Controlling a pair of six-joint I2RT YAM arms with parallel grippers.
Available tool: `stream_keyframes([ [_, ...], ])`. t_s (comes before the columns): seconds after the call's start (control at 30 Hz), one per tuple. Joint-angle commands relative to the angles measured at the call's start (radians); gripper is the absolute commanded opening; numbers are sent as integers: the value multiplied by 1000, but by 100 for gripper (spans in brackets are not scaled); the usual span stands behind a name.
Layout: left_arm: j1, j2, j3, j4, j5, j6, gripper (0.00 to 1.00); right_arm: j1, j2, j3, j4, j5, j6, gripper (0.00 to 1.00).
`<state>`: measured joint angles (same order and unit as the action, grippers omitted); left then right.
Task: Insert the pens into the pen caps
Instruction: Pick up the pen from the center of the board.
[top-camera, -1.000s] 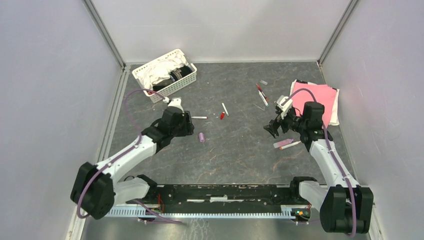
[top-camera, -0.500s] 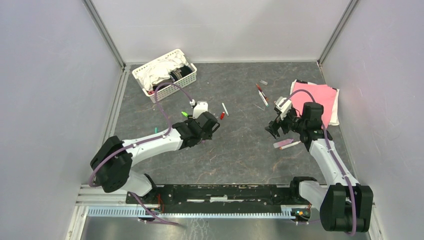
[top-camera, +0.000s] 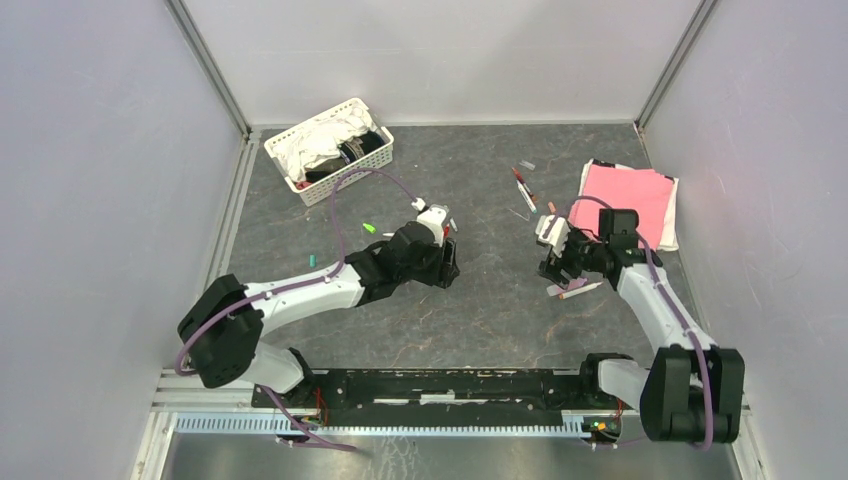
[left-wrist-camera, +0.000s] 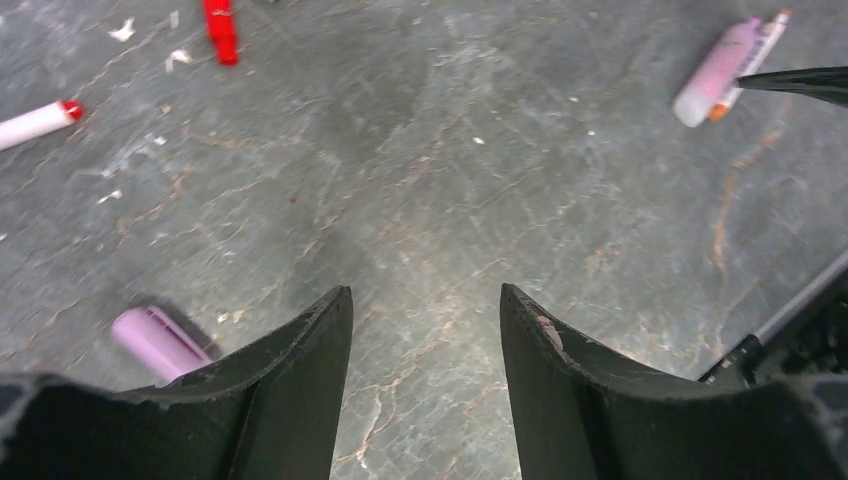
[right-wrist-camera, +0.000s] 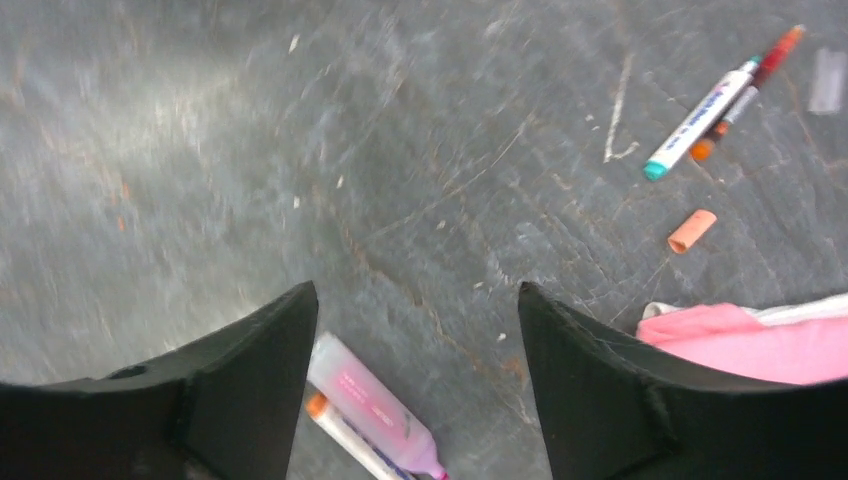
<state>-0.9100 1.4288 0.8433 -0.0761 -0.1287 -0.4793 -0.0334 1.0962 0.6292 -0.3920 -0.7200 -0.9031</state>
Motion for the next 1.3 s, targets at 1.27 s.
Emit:
stream_keyframes([
  [1.27, -3, -459, -244, 156, -29, 110, 63, 79, 469, 200, -471, 357, -857, 42],
])
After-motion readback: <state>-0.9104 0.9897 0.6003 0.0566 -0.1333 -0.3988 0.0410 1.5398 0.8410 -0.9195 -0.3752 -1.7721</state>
